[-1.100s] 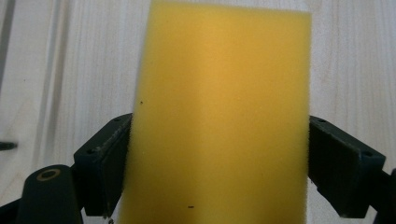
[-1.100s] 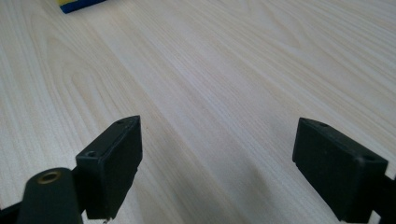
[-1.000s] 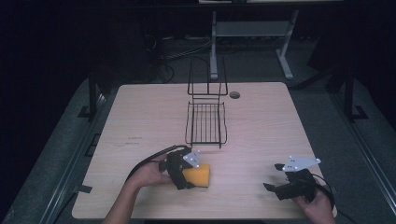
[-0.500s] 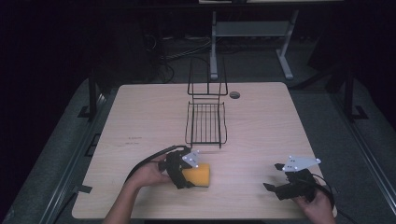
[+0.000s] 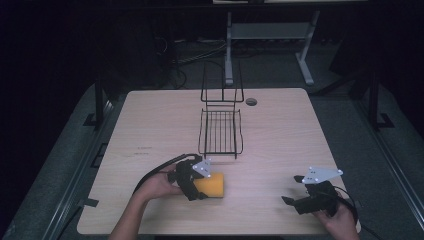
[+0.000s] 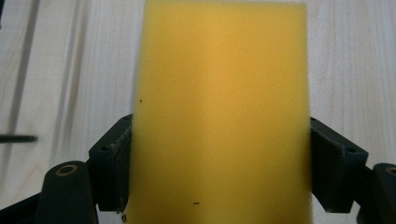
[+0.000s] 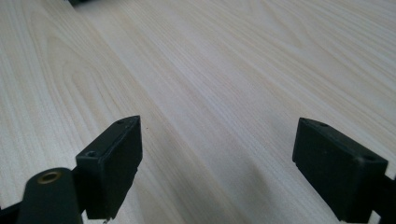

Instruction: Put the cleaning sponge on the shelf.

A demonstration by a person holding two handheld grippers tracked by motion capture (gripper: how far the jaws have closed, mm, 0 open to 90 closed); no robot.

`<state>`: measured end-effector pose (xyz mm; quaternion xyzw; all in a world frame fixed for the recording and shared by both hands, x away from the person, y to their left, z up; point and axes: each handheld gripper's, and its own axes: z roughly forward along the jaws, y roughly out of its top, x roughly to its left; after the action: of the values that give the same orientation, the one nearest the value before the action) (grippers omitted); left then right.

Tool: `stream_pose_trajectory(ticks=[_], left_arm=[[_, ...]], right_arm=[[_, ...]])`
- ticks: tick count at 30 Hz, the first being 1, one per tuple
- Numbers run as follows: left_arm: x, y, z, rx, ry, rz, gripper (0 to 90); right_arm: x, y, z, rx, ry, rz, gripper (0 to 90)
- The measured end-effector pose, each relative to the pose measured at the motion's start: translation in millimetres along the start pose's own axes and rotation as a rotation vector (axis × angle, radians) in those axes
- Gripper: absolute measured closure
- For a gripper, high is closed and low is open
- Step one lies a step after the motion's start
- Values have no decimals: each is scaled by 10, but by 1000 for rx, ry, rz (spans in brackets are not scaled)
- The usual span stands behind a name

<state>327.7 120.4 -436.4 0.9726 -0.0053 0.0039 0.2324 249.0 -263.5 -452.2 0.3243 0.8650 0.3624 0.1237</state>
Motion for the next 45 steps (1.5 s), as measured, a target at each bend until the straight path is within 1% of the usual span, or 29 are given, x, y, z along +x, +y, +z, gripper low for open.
stream_pose_trajectory(ticks=[5,8,10,14,15,21,22,25,26,27,30,31,34,39,42,44,45], left_arm=[[12,27,-44,-2,9,5,219],[29,50,-97,-19,15,3,219],[41,57,-112,-20,13,-4,219],[57,71,-123,-19,11,-3,219],[77,76,-130,-16,9,-3,219],[106,82,-161,-25,8,-7,219],[117,75,-176,-39,7,-16,219],[126,64,-189,-43,5,-24,219],[136,60,-199,-42,8,-20,219],[140,55,-204,-49,8,-26,218],[154,55,-220,-45,6,-31,219],[167,78,-245,-37,8,-28,218],[187,116,-286,-38,18,-22,218],[225,150,-321,-39,19,-21,218],[257,182,-350,-39,25,-11,218],[269,188,-356,-41,20,-15,218],[296,203,-363,-35,19,-13,218]], right_arm=[[1,1,4,2,2,0,153],[-3,2,9,7,5,-8,153],[-3,1,14,9,8,-6,153],[-5,0,18,13,10,-5,152],[-2,0,19,12,13,4,152],[-9,-9,15,12,14,7,152],[-12,-8,18,13,13,6,152],[-8,-6,20,14,13,10,150],[-10,-6,20,13,13,10,149],[-11,-6,17,12,14,13,149],[-12,-5,15,12,15,22,148],[-21,-7,15,12,14,12,148],[-20,-7,14,12,14,12,148],[-22,-9,14,11,17,16,148],[-33,-12,12,11,17,18,148],[-38,-14,11,11,17,21,148],[-38,-14,9,11,17,24,148]])
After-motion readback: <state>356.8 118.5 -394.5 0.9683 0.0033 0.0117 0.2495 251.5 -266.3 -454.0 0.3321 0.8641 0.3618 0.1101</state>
